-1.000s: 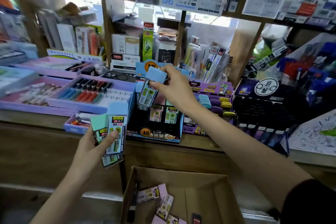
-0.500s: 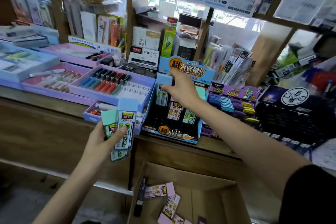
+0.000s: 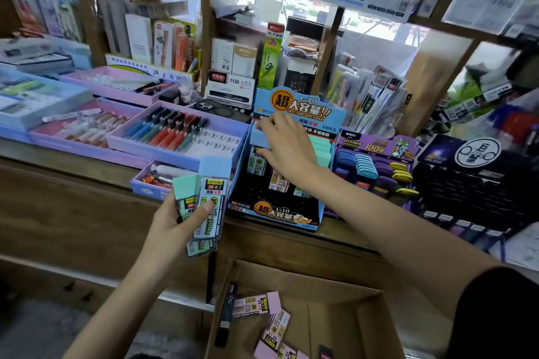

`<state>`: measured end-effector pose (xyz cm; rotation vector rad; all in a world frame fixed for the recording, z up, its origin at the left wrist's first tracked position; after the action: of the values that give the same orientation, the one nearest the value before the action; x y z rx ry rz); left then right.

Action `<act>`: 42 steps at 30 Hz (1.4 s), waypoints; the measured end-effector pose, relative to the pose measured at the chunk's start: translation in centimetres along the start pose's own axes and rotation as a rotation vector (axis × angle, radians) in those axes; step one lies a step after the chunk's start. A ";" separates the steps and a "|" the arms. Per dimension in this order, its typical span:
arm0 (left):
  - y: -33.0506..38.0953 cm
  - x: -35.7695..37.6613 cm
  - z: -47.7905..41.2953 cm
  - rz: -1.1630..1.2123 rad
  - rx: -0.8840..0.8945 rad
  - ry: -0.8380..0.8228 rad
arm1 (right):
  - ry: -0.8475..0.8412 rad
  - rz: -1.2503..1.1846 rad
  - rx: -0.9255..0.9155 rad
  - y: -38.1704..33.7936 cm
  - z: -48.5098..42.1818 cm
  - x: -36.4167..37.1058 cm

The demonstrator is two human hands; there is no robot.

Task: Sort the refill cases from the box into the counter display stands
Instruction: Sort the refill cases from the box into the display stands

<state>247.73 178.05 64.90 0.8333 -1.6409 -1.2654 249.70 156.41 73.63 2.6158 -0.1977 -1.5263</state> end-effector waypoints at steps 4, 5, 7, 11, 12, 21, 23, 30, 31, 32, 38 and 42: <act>0.4 0.5 0.2 0.011 0.007 -0.013 | 0.030 -0.095 0.023 -0.1 -0.1 -1.1; 0.5 0.6 0.2 0.014 0.011 -0.014 | 0.049 -0.139 0.018 -0.3 0.0 -1.7; 0.8 1.1 0.1 0.016 0.020 -0.017 | 0.044 -0.388 0.042 -1.1 0.6 -2.8; 1.3 2.2 -0.1 0.015 0.026 -0.053 | -0.305 -0.971 0.165 -3.6 2.0 -4.3; 1.4 2.5 -0.1 0.011 0.030 -0.062 | -0.349 -0.966 0.163 -3.8 2.2 -4.3; 1.7 1.5 0.2 -0.040 0.055 0.001 | -0.146 -1.052 0.320 1.1 -0.2 -7.8; 1.6 0.7 0.2 -0.045 0.040 0.020 | -0.055 -0.929 0.330 2.1 -0.8 -8.0; 1.1 -0.1 0.2 -0.007 -0.002 0.027 | 0.040 -0.626 0.303 1.1 -0.8 -4.9; 1.1 0.0 0.3 0.003 -0.005 0.027 | 0.037 -0.589 0.292 0.8 -0.8 -4.5; 1.1 0.0 0.4 0.010 -0.007 0.025 | 0.029 -0.555 0.282 0.5 -0.7 -4.2; 0.9 -0.1 0.6 0.007 -0.020 0.015 | -0.033 -0.470 0.220 -0.2 -0.2 -3.1; 0.7 -0.1 0.6 0.018 -0.033 0.008 | -0.047 -0.540 0.217 -0.1 0.0 -3.1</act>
<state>247.20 178.52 65.47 0.8003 -1.6137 -1.2720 248.20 156.99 76.27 2.9679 0.3972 -1.8044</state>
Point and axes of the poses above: each hand's wrist, its own z-axis away from the middle knuckle, its own x-axis out of the palm, y = z × x, the point moved 3 cm from there along -z, towards the middle knuckle, and after that the axes turned 1 degree about z, right-handed, at the moved point
